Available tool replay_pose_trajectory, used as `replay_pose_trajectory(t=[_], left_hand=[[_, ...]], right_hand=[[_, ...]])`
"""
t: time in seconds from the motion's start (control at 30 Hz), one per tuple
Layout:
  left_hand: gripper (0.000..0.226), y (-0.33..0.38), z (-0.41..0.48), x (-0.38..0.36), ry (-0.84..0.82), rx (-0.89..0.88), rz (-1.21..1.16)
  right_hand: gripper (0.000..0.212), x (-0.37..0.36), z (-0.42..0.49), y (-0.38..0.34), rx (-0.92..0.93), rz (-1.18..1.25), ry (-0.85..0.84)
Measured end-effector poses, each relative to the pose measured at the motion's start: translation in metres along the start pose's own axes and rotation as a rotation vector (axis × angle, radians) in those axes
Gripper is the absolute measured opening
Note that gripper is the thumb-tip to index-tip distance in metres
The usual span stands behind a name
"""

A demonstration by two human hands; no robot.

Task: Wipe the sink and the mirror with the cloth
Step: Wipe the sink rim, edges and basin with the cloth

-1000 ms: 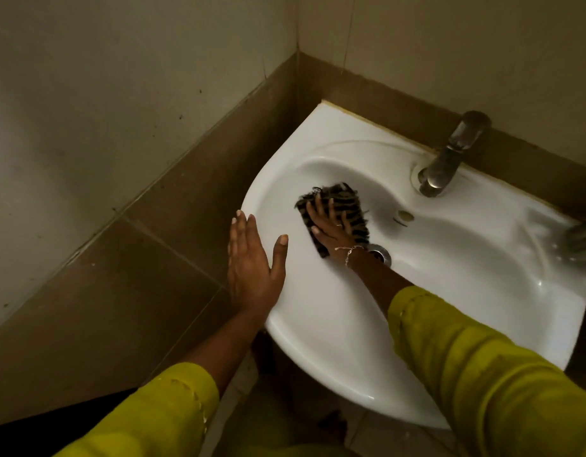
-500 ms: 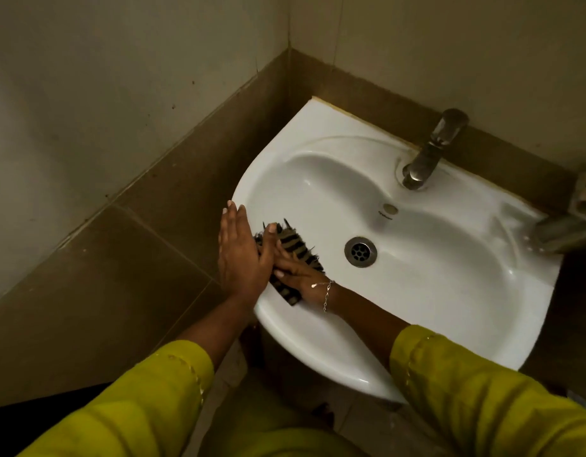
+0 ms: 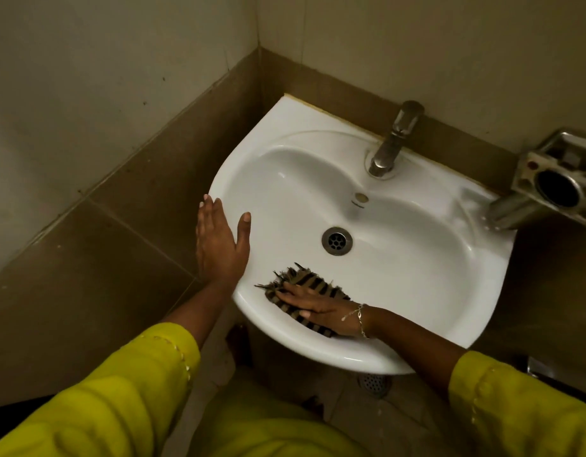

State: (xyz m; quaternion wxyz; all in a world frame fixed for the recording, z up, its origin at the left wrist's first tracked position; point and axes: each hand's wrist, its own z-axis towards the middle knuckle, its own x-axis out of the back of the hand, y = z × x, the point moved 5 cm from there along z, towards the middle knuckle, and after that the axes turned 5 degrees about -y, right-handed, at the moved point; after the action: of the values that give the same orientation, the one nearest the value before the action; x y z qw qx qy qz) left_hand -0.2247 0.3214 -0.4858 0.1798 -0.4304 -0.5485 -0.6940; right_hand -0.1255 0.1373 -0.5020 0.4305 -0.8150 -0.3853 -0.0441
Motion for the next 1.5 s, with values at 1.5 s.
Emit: replay_pose_trajectory(t=[1.5], left_hand=[[0.089,0.0,-0.001,0.001,0.003,-0.007,0.034]], right_hand=[[0.058,0.099,0.096,0.074,-0.44,-0.657,0.481]])
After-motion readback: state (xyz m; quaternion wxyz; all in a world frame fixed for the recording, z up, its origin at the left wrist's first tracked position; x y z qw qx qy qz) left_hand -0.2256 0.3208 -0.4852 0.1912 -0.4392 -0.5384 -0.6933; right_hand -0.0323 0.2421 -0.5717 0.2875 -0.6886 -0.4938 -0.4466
